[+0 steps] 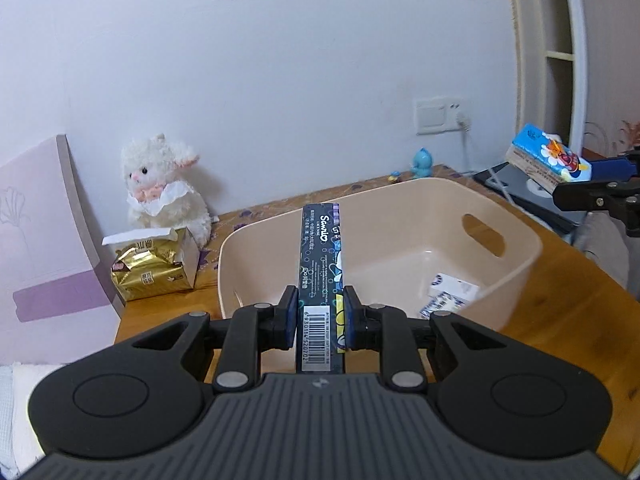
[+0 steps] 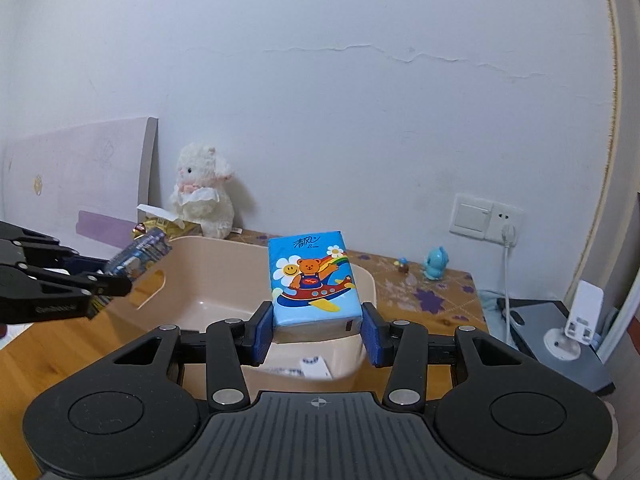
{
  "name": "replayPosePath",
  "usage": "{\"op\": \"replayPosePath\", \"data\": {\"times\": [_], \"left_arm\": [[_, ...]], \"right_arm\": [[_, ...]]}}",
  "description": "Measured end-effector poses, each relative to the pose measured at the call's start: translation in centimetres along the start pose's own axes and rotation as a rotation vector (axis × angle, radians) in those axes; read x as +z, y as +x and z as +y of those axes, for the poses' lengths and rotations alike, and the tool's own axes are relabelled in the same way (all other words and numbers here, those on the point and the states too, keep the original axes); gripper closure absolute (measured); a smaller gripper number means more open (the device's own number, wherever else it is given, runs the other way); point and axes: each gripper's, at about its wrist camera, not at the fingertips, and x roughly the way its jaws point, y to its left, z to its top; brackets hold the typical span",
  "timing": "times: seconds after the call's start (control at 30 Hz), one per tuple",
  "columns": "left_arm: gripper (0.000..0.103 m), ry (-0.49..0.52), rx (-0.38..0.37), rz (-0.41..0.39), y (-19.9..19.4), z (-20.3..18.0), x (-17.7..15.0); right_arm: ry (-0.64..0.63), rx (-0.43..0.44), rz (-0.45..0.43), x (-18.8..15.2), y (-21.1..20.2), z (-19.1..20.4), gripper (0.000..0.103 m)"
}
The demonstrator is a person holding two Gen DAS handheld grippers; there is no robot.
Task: Organize objects
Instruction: 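Carry both items over the basket and open both tools to drop them, then move both tools back toward the green scrunchie and hair clip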
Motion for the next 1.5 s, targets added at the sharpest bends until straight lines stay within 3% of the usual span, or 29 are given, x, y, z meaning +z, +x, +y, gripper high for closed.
{"op": "replayPosePath", "data": {"times": [0.3,0.57,0.7,0.77,0.83,0.87,0.93,0.97,1.07,1.3,1.5], "left_arm": [[0.078,-0.077,0.089,0.165,7.0,0.3,0.9],[0.078,-0.096,0.096,0.287,11.2,0.3,-0.5],[0.077,-0.097,0.094,0.299,11.5,0.2,-0.7],[0.072,-0.093,0.097,0.291,11.2,0.1,-0.6],[0.052,-0.081,0.089,0.266,10.6,-0.2,-0.4],[0.047,-0.078,0.084,0.255,10.2,-0.4,-0.3],[0.017,-0.083,0.12,0.231,9.3,-0.7,-0.1],[0.013,-0.087,0.13,0.208,8.7,-0.8,0.0],[0.011,-0.094,0.125,0.175,7.2,-1.0,0.3],[0.005,-0.067,0.129,0.116,3.2,-2.0,-0.2],[0.005,-0.105,0.091,0.108,0.8,-2.8,-1.7]], "right_arm": [[-0.021,0.001,0.11,0.4,7.0,0.8,0.061],[-0.052,-0.004,0.225,-1.8,11.3,1.9,0.061],[-0.046,-0.01,0.244,-2.4,11.8,2.0,0.06],[-0.041,-0.013,0.232,-2.4,11.4,1.9,0.054],[-0.038,-0.007,0.21,-2.4,10.9,1.7,0.048],[-0.034,-0.014,0.201,-2.4,10.6,1.5,0.045],[-0.028,-0.028,0.18,-2.3,9.8,1.2,0.026],[-0.02,-0.031,0.17,-2.2,9.4,1.0,0.025],[0.012,-0.021,0.153,-2.2,7.9,0.4,0.022],[0.035,-0.025,0.113,-3.1,4.2,0.2,0.005],[0.021,-0.028,0.147,-5.6,2.7,0.6,0.0]]}}
